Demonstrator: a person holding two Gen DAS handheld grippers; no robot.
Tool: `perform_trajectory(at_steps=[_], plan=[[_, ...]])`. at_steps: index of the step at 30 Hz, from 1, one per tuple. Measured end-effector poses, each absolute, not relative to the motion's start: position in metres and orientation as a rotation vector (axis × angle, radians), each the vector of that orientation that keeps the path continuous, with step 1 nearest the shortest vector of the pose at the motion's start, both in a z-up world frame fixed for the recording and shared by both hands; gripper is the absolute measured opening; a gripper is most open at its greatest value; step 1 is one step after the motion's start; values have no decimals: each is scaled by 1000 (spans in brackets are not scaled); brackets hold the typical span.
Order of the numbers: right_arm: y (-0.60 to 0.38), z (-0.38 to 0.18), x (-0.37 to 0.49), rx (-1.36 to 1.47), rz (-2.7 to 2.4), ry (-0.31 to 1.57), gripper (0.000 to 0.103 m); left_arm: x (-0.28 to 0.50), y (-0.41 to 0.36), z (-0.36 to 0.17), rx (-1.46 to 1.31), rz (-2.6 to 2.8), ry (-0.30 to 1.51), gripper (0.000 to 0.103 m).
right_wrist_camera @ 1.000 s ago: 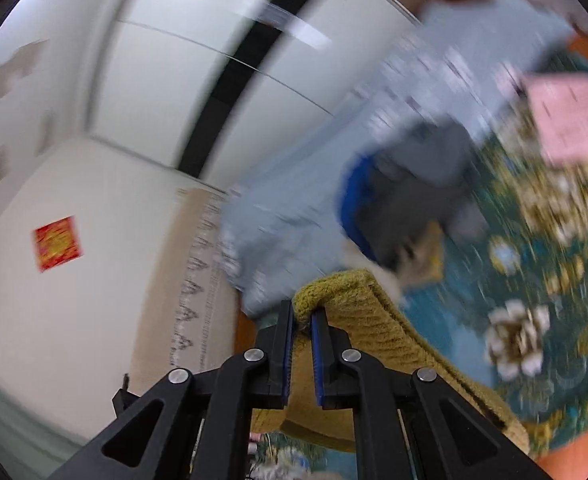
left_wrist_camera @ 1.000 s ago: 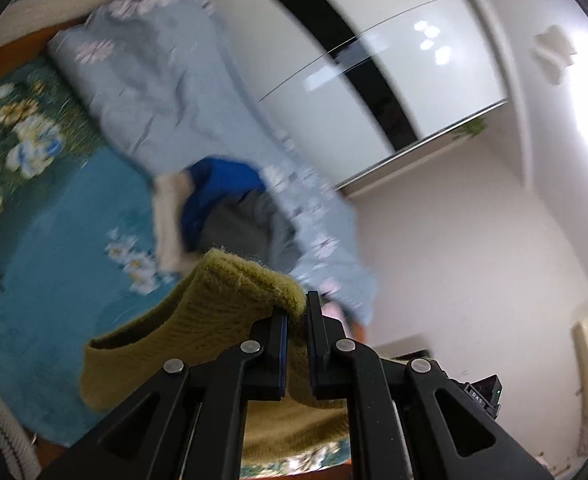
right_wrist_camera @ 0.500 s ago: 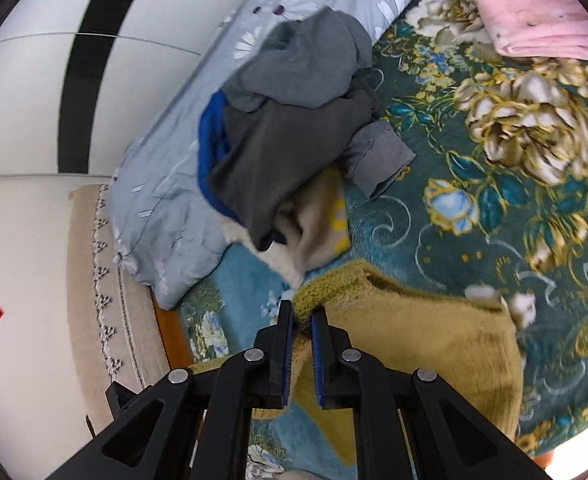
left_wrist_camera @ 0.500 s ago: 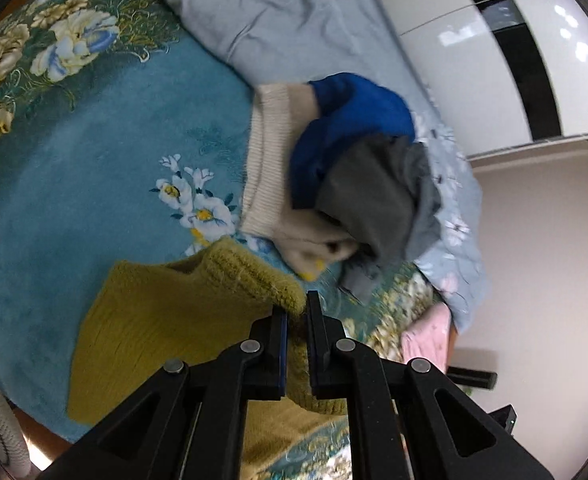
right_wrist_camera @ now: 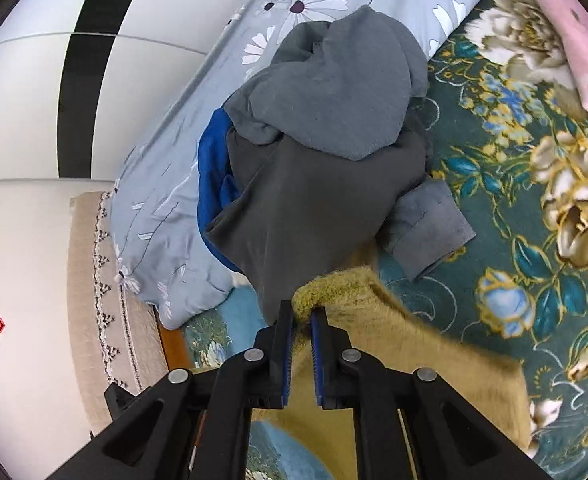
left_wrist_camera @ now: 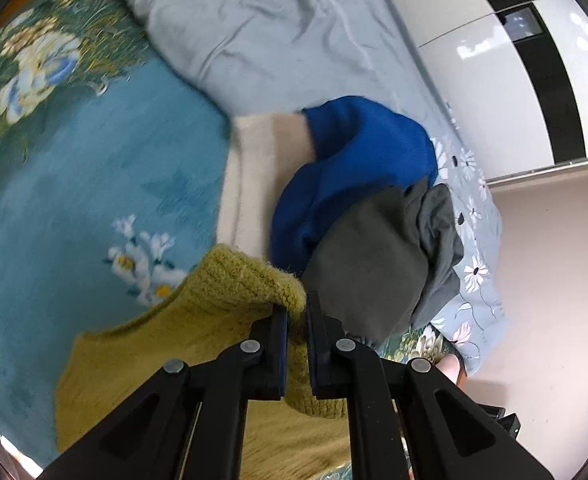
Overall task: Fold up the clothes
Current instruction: 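Lift the sweater with both tools and shake it open above the sheet, then lower the sweater flat onto the blue sheet with both tools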
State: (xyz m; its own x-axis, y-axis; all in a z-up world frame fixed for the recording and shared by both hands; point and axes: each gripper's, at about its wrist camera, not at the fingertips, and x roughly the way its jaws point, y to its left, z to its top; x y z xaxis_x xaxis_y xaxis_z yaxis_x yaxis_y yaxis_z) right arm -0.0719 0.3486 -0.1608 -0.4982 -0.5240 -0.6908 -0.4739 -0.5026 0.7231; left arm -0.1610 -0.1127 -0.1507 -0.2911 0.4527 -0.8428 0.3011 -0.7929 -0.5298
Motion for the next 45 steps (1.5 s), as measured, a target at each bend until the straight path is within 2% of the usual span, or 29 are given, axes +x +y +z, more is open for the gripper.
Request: perform_trajectory(at_steps=[9,13,17,28,36,45], plan=[[348,-205,-27,1683,-2097,-1651,9,-124,-133,-198,-1972,2152,-1059,8],[343,-203,-9,1711,-2137,-1612,9,-110,-132,-199,-1970,2150,-979,8],[327,-213,19,1803,-2180,-1493,9,-81,-133,-213,-1998,2147,-905,8],[304,-267,106,1980,-2173,-1501,9,17,-167,-282,-2197,2052,-989,8],[291,-286,151,2087,-2191,-1445,9,55,-169,-288,-2217,2079,-856,8],[282,-308,185,2193,-2160,-1421,9,85,-179,-315,-2306,2039,-784,8]])
